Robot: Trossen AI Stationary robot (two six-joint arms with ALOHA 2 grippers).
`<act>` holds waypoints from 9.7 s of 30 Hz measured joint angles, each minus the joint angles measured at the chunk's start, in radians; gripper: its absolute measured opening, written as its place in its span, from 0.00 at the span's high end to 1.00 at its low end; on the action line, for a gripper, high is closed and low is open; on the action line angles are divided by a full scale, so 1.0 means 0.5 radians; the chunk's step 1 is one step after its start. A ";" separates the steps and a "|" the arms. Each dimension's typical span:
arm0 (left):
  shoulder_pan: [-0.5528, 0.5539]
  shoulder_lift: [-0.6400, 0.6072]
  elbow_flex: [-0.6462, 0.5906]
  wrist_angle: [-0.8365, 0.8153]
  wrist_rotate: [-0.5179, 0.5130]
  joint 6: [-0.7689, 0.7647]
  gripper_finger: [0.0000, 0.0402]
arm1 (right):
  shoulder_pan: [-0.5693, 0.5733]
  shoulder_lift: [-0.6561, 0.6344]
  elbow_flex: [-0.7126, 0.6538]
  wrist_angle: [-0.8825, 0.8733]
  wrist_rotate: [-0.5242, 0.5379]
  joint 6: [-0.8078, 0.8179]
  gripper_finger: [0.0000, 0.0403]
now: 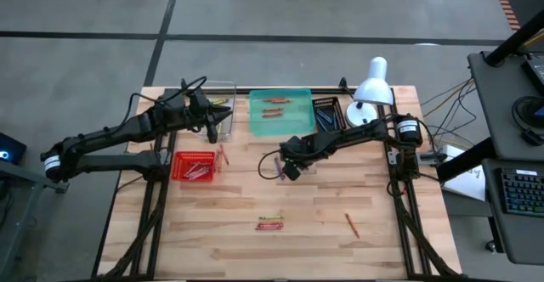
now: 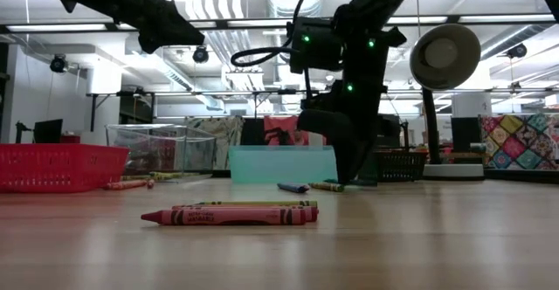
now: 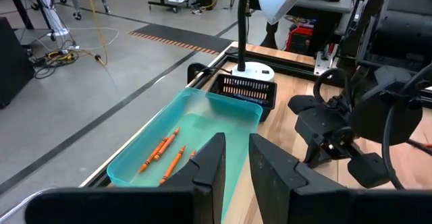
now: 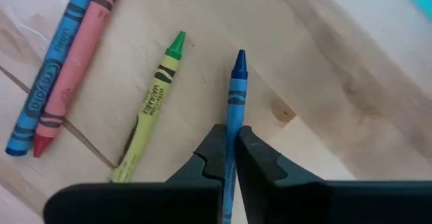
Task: Sort crayons
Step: Put the blue crayon into the black bin, then put the red crayon into the red bin
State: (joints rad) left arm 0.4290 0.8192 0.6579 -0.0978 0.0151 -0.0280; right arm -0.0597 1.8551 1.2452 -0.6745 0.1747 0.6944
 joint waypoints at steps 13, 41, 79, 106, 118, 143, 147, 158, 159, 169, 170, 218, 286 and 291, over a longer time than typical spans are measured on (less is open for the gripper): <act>0.000 0.000 -0.001 0.006 0.000 0.000 0.88 | -0.010 -0.075 0.503 -0.181 0.018 -0.384 0.97; 0.000 0.000 -0.001 0.018 0.000 0.000 0.88 | -0.704 -0.078 0.739 -0.739 0.422 -0.581 0.97; 0.000 0.000 -0.001 0.016 -0.012 0.001 0.88 | -1.073 -0.080 0.274 -0.605 0.404 -0.466 0.81; -0.444 0.110 -0.001 0.022 0.007 -0.175 0.88 | -0.718 -0.468 0.451 -0.615 0.386 -0.581 0.80; -0.570 0.621 0.313 -0.597 0.005 0.097 0.88 | -0.423 -0.608 0.451 -0.561 0.386 -0.609 0.80; -0.571 1.560 0.594 -1.518 -0.259 0.777 0.83 | -0.330 -0.605 0.450 -0.555 0.391 -0.626 0.80; -0.571 1.604 0.593 -1.521 -0.275 0.784 0.78 | -0.330 -0.604 0.450 -0.555 0.390 -0.625 0.80; -0.571 1.697 0.582 -1.515 -0.386 0.831 0.72 | -0.320 -0.604 0.445 -0.554 0.388 -0.619 0.80; -0.571 1.697 0.581 -1.514 -0.388 0.838 0.72 | -0.317 -0.604 0.444 -0.555 0.388 -0.619 0.80; -0.571 1.697 0.553 -1.436 -0.397 0.887 0.72 | -0.294 -0.603 0.444 -0.554 0.387 -0.619 0.80; -0.571 1.697 0.549 -1.433 -0.403 0.889 0.72 | -0.291 -0.603 0.444 -0.554 0.387 -0.619 0.80; -0.717 1.630 0.565 -1.406 -0.323 0.939 0.72 | -0.265 -0.602 0.445 -0.547 0.388 -0.619 0.80; -0.740 1.637 0.392 -1.165 -0.430 1.095 0.98 | -0.185 -0.602 0.445 -0.540 0.386 -0.623 0.80; -0.740 1.637 0.392 -1.157 -0.431 1.095 0.99 | -0.185 -0.602 0.444 -0.540 0.386 -0.620 0.80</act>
State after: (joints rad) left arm 0.0589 1.6375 0.8539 -0.6763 -0.2005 0.5194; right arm -0.1520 1.5539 1.4673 -0.9444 0.3676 0.3843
